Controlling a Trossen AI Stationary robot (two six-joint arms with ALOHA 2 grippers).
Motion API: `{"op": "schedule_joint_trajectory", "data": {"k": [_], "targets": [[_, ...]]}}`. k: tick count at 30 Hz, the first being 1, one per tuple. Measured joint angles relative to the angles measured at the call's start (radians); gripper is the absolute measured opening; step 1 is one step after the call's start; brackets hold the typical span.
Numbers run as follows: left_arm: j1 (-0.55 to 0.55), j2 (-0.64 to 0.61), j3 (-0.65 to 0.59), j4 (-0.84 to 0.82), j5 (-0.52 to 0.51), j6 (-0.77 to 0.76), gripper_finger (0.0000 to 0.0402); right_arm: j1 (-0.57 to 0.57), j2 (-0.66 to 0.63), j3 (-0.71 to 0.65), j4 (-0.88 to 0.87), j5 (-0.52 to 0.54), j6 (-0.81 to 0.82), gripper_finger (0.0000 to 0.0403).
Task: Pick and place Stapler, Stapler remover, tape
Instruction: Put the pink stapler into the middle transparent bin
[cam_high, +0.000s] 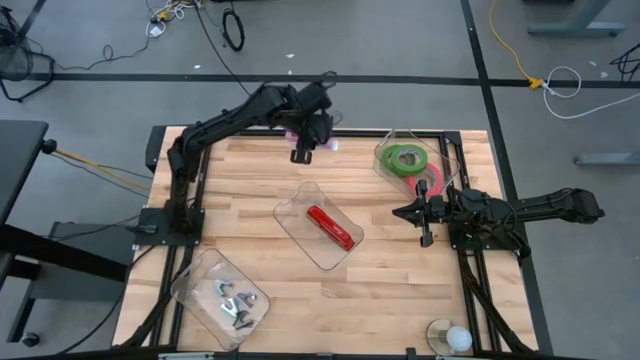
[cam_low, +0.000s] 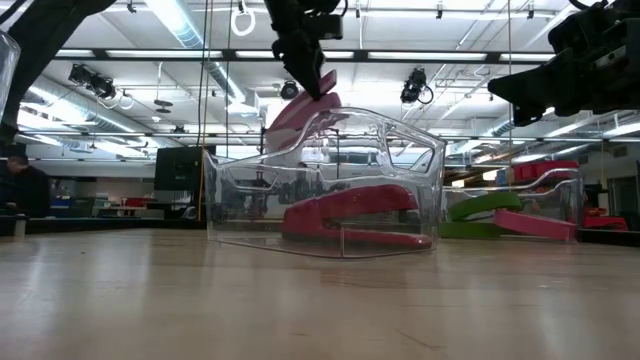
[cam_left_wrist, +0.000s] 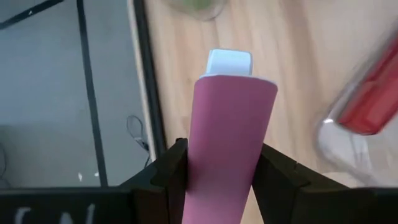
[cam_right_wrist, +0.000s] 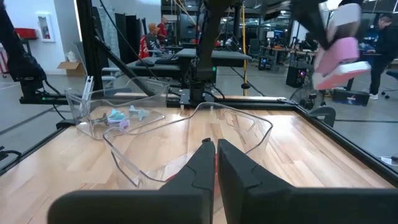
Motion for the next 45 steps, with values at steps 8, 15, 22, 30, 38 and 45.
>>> {"op": "schedule_joint_trajectory", "data": {"k": [8,15,22,30,38,45], "targets": [[-0.15,-0.002,0.0,-0.019,-0.001,-0.026,0.0149,0.0,0.0,0.0,0.0,0.0,0.0,0.0022],[-0.29,-0.003,0.0,-0.026,-0.024,-0.046,0.0149,0.0,0.0,0.0,0.0,0.0,0.0,0.0022],[-0.398,-0.004,0.0,-0.082,0.0,-0.098,0.0149,0.0,0.0,0.0,0.0,0.0,0.0,0.0022],[-0.475,-0.003,0.0,-0.081,0.034,-0.175,0.0149,0.0,0.0,0.0,0.0,0.0,0.0,0.0022],[-0.525,-0.002,-0.151,0.021,0.036,-0.138,0.0149,0.0,0.0,0.0,0.0,0.0,0.0,0.0022],[-0.545,-0.002,-0.228,0.09,0.032,-0.094,0.0149,0.0,0.0,0.0,0.0,0.0,0.0,0.0022]]}}
